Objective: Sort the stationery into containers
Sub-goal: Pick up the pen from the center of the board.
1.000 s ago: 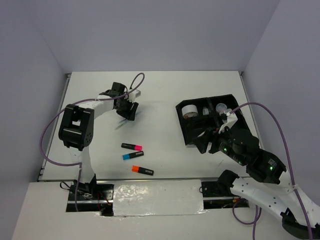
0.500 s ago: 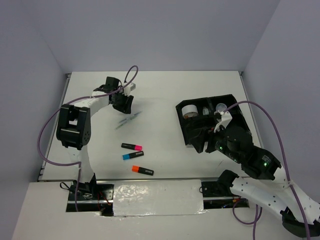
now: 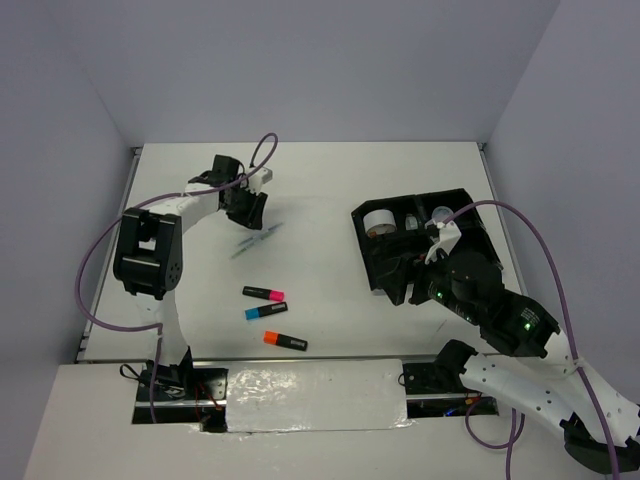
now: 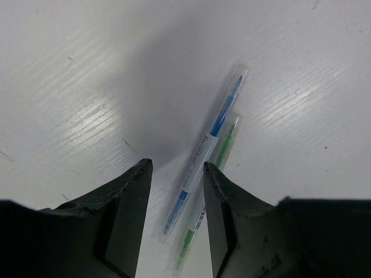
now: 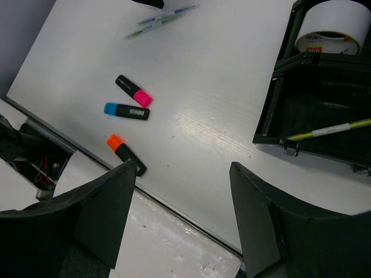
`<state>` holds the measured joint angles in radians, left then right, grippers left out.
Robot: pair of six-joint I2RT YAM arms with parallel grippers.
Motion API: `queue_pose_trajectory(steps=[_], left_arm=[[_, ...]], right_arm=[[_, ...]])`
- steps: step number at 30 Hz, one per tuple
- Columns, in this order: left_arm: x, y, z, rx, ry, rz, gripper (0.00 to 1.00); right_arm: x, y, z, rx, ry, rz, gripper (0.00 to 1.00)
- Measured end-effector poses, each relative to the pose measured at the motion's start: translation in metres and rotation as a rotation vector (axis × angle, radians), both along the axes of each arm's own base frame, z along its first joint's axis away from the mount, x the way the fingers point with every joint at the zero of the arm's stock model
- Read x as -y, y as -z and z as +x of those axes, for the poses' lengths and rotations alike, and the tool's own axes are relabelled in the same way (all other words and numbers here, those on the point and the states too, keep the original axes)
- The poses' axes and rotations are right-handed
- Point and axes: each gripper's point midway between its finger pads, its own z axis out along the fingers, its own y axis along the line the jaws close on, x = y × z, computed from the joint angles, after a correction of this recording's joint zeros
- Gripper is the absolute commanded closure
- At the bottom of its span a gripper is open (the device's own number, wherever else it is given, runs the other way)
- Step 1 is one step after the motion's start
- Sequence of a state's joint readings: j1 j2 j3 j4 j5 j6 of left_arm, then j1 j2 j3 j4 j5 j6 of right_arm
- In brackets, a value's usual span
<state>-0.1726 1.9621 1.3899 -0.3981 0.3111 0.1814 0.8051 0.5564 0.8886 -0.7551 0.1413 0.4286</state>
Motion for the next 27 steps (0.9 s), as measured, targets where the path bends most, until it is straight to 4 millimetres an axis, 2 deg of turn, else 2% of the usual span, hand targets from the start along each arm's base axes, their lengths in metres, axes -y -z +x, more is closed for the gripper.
queue_pose_trajectory(steps=[8, 18, 21, 24, 27], left_arm=[[0.005, 0.017, -0.008, -0.041, 0.013, 0.023, 0.47], [0.006, 0.022, -0.01, -0.047, 0.014, 0.056, 0.53], [0.005, 0.023, -0.009, -0.043, 0.011, 0.067, 0.58], [0.004, 0.024, -0.007, -0.034, 0.007, 0.084, 0.69], [0.005, 0.025, -0.004, -0.018, 0.007, 0.105, 0.74]], right_arm=[[-0.001, 0.001, 0.001, -0.004, -0.001, -0.005, 0.27], [-0.001, 0.001, 0.001, -0.001, -0.005, -0.003, 0.27], [-0.002, 0.0, 0.001, 0.0, -0.006, -0.002, 0.27], [-0.002, 0.001, 0.001, -0.001, -0.006, -0.002, 0.27], [-0.002, 0.001, 0.001, 0.0, -0.007, -0.001, 0.27]])
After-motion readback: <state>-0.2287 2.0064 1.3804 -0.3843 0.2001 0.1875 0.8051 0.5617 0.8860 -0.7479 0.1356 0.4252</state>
